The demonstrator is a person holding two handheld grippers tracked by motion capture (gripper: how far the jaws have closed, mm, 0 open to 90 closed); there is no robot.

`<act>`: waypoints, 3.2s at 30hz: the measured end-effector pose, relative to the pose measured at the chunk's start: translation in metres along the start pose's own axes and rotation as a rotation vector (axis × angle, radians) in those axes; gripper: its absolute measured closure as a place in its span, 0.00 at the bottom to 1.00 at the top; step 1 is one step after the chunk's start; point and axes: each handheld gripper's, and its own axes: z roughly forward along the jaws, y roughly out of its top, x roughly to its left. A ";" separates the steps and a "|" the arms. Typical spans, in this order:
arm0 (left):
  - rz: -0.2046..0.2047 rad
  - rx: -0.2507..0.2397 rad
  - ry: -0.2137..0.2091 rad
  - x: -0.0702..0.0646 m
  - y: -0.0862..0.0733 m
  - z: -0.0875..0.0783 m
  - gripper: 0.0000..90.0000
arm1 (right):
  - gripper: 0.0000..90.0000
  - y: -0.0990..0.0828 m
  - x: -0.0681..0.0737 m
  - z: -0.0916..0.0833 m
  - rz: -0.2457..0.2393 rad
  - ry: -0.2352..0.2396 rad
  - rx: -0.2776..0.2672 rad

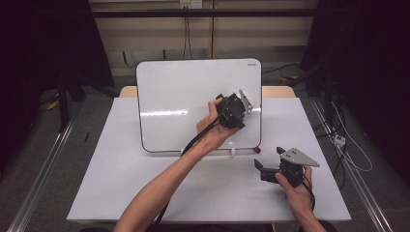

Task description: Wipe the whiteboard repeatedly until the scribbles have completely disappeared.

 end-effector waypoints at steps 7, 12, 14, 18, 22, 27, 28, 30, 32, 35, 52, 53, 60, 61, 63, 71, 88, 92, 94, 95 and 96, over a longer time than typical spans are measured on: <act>0.014 -0.007 0.036 -0.004 0.001 0.000 0.34 | 0.06 0.000 0.000 0.000 0.000 0.001 0.001; 0.041 0.008 0.026 -0.012 -0.005 0.000 0.34 | 0.06 0.000 0.001 -0.001 -0.003 -0.001 -0.002; 0.036 0.004 0.013 -0.017 -0.009 0.001 0.34 | 0.06 0.000 0.001 0.000 -0.005 -0.001 -0.004; 0.045 -0.001 -0.006 -0.030 -0.018 0.002 0.34 | 0.06 0.001 0.002 0.000 -0.005 0.001 0.000; 0.071 0.011 -0.021 -0.043 -0.024 0.002 0.34 | 0.06 0.001 0.002 0.001 -0.008 -0.001 0.003; 0.110 0.011 -0.036 -0.062 -0.034 0.002 0.34 | 0.06 0.001 0.003 0.001 -0.009 0.000 0.000; 0.111 0.007 -0.032 -0.066 -0.036 0.002 0.34 | 0.06 0.001 0.003 0.001 -0.008 0.001 0.000; 0.124 0.018 -0.037 -0.069 -0.036 0.001 0.34 | 0.06 0.001 0.003 0.001 -0.007 0.001 0.001; 0.125 0.020 -0.045 -0.069 -0.037 0.001 0.34 | 0.06 0.001 0.003 0.002 -0.007 0.000 0.001; 0.146 0.021 -0.055 -0.074 -0.040 0.001 0.34 | 0.06 0.001 0.003 0.002 -0.009 0.002 0.001; 0.039 -0.005 -0.211 -0.062 -0.048 -0.004 0.34 | 0.06 0.001 0.003 0.002 -0.004 0.003 0.001; 0.033 -0.012 -0.215 -0.061 -0.049 -0.004 0.34 | 0.06 0.001 0.003 0.001 -0.003 0.002 0.000; -0.014 -0.042 -0.221 -0.050 -0.053 -0.013 0.34 | 0.06 0.001 0.002 0.002 -0.003 0.001 0.000; -0.019 -0.045 -0.217 -0.049 -0.053 -0.015 0.34 | 0.06 0.001 0.003 0.002 -0.003 0.003 -0.001; -0.025 -0.048 -0.218 -0.046 -0.054 -0.019 0.34 | 0.06 0.001 0.003 0.002 0.000 0.004 -0.001; -0.094 -0.077 -0.223 -0.032 -0.063 -0.033 0.34 | 0.06 0.003 0.003 0.003 0.002 0.000 -0.001; -0.172 -0.089 -0.156 0.002 -0.090 -0.058 0.34 | 0.06 0.002 0.005 0.002 -0.015 0.011 -0.001; -0.183 -0.096 -0.133 0.010 -0.095 -0.067 0.34 | 0.06 0.001 0.003 0.001 -0.010 0.007 -0.005; -0.190 -0.098 -0.124 0.014 -0.098 -0.071 0.34 | 0.06 0.001 0.002 0.001 -0.010 0.008 -0.005; -0.194 -0.101 -0.119 0.015 -0.099 -0.072 0.34 | 0.06 0.001 0.003 0.001 -0.012 0.009 -0.005; -0.196 -0.103 -0.112 0.017 -0.100 -0.074 0.34 | 0.06 0.001 0.003 0.002 -0.012 0.010 -0.004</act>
